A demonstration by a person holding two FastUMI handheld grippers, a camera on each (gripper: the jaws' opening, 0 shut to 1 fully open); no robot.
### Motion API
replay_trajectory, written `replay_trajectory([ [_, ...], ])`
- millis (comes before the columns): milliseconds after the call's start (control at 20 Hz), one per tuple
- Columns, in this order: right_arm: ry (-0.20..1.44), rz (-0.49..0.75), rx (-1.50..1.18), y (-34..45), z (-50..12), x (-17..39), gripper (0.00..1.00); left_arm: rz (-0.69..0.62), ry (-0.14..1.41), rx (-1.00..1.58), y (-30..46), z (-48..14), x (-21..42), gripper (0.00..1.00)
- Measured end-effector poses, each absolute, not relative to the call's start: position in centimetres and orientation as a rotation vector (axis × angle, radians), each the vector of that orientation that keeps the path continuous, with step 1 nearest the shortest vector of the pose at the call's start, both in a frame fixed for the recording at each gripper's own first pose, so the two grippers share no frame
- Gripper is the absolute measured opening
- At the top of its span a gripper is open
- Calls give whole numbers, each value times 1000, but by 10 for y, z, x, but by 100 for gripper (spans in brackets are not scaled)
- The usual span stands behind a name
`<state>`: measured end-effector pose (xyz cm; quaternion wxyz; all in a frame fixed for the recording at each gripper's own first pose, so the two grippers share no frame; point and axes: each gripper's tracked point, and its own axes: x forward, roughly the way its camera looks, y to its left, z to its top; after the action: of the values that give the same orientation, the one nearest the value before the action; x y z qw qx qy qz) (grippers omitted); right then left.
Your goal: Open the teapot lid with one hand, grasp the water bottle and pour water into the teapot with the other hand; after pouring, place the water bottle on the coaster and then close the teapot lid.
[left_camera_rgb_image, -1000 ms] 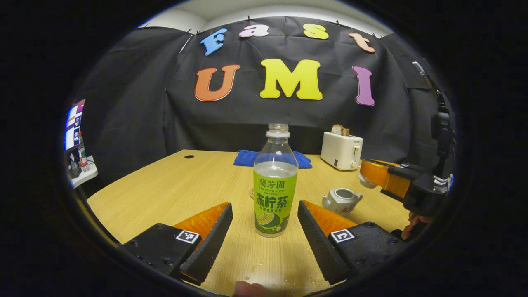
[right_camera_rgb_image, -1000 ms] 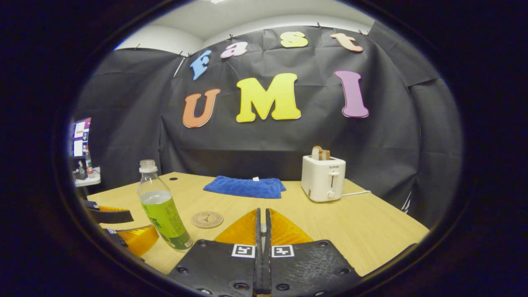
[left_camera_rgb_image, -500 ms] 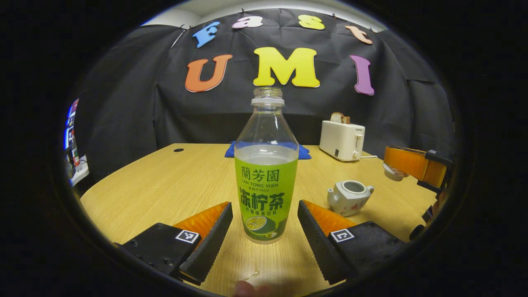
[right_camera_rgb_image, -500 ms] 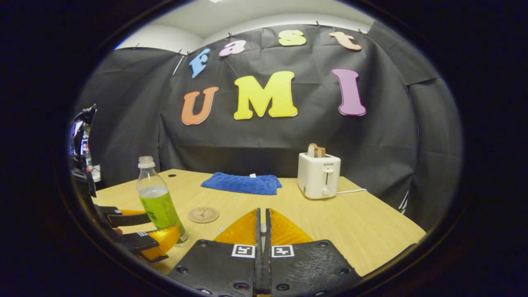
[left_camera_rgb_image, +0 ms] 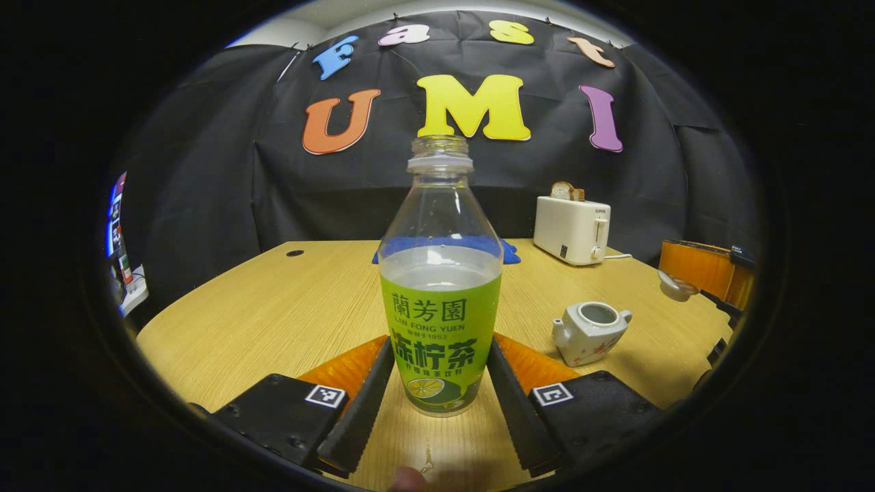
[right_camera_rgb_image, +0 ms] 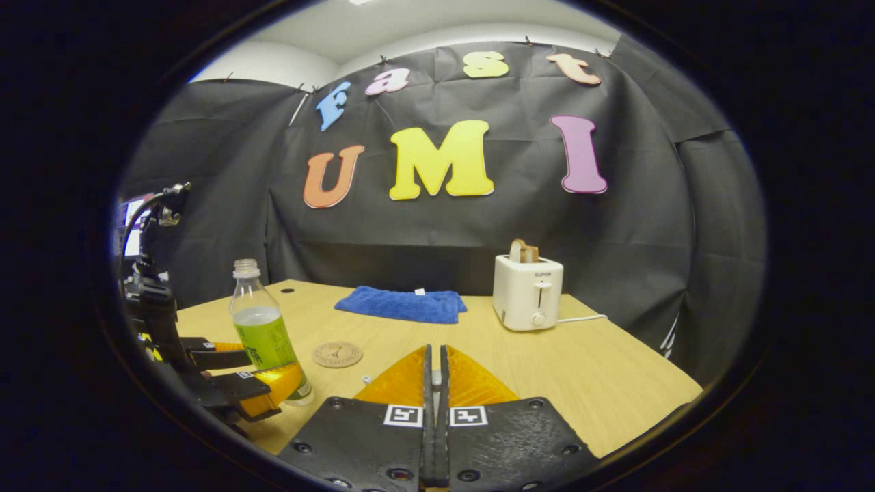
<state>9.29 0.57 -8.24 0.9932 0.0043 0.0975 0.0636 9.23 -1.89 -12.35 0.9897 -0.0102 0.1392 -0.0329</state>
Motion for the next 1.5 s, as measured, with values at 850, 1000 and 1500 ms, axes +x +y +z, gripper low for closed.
replay_trajectory([
  [850, 201, 114, 80, -59, -88, 76, 0, 69, 345, 770, 23, -75, 99, 75],
  [1000, 208, 108, 86, -68, -93, 76, 0, 51, 366, 908, 21, -74, 109, 75],
  [1500, 231, 113, 92, -83, -108, 73, 0, 2, 377, 1383, 11, -62, 122, 75],
])
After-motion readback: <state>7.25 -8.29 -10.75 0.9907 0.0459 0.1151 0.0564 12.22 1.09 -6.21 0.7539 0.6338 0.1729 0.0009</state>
